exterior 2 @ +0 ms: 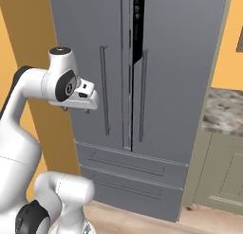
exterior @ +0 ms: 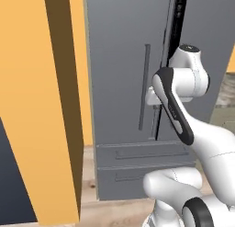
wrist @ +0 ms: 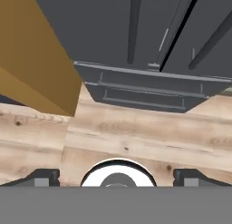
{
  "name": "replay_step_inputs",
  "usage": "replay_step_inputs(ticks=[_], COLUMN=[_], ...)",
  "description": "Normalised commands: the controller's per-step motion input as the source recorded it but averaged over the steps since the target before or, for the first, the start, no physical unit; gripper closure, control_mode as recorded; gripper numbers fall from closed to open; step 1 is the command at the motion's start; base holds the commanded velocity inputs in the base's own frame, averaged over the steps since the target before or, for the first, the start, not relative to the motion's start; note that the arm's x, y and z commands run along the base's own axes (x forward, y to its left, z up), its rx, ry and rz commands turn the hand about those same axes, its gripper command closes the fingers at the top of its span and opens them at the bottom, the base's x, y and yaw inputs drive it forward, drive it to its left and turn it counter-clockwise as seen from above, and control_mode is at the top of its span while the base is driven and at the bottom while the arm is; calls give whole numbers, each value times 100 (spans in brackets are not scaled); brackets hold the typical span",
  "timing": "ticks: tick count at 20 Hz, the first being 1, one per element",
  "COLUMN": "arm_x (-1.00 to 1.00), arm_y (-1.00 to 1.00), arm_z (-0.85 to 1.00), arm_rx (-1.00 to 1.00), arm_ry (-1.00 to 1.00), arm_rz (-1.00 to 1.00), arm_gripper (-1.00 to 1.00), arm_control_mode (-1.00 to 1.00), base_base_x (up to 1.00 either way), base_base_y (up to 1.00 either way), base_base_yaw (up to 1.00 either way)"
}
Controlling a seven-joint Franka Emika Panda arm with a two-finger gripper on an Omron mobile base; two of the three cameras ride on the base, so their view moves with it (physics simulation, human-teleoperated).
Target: Navigate to the fridge.
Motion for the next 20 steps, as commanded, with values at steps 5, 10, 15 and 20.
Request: replay_step_inputs(ticks=[5,10,15,20], arm_x=[0,0,0,0], arm_y=[0,0,0,0], arm_z=[0,0,0,0], arm_rx=[0,0,0,0], arm_ry=[0,0,0,0], arm_rz=[0,0,0,0], arm_gripper=[-100,-100,-100,-100], arm_control_mode=[100,100,100,100], base_base_x=[35,2,48,56], base_base_y=[-37,-47,-8,-2], base_base_yaw=[-5,-19,-12,-5])
